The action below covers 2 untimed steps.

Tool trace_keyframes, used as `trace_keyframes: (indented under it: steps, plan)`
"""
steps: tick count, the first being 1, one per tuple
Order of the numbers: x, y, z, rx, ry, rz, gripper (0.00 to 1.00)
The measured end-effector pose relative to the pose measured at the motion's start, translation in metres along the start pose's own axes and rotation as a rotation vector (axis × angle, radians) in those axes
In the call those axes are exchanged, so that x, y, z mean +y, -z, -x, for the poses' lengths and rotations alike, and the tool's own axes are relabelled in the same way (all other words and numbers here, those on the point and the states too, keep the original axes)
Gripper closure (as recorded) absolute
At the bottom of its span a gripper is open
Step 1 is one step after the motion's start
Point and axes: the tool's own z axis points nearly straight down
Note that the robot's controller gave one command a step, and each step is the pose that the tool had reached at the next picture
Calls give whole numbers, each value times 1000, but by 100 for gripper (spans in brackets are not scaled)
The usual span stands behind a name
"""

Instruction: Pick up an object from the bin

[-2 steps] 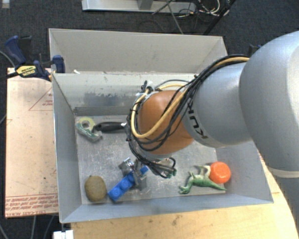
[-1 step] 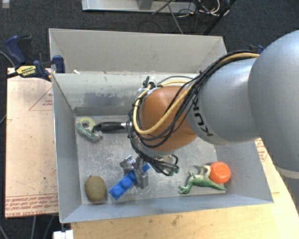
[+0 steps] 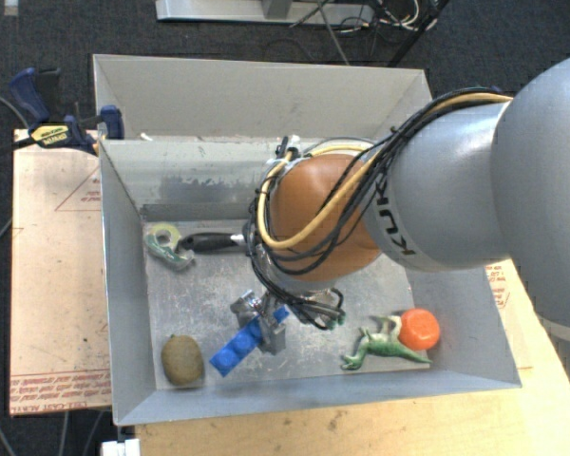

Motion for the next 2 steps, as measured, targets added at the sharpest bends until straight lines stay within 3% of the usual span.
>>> trace_keyframes:
  steps: [2]
  plan:
    - [0, 35, 0, -4, 0, -1, 100]
